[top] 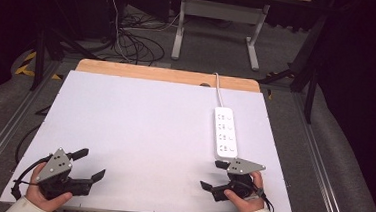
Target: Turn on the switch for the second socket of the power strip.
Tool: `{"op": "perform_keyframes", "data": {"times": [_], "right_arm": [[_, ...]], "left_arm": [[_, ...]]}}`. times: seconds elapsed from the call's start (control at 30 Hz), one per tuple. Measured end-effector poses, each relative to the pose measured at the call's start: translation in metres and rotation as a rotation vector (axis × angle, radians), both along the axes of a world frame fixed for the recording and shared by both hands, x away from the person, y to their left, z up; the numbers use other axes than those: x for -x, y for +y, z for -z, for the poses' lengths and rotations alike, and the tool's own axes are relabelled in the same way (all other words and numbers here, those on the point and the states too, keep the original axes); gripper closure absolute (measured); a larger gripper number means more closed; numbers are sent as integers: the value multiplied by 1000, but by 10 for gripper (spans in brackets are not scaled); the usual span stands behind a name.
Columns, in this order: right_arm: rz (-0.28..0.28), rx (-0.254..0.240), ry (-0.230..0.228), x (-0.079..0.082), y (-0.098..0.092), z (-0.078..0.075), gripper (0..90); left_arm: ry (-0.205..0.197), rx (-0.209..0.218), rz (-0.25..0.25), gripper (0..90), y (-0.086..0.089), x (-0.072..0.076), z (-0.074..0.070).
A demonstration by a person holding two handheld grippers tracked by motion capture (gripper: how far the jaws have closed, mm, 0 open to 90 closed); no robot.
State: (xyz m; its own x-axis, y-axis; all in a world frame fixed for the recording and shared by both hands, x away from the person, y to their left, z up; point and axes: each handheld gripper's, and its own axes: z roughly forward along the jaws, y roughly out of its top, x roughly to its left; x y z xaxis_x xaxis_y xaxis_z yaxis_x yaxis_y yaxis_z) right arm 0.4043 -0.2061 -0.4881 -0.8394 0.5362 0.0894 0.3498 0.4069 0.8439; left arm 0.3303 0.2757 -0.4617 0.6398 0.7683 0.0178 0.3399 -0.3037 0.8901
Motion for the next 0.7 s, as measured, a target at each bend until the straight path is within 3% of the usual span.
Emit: {"op": "perform_keyframes", "data": {"times": [0.1, 0.23, 0.7], "right_arm": [[25, 1, -16, 0, -1, 1, 108], [44, 19, -78, 3, 0, -1, 109], [50, 48, -130, 6, 0, -4, 110]], "left_arm": [[-10, -20, 3, 154, -2, 0, 0], [-7, -26, 4, 153, -3, -1, 0], [-5, 1, -3, 150, -2, -2, 1]]}}
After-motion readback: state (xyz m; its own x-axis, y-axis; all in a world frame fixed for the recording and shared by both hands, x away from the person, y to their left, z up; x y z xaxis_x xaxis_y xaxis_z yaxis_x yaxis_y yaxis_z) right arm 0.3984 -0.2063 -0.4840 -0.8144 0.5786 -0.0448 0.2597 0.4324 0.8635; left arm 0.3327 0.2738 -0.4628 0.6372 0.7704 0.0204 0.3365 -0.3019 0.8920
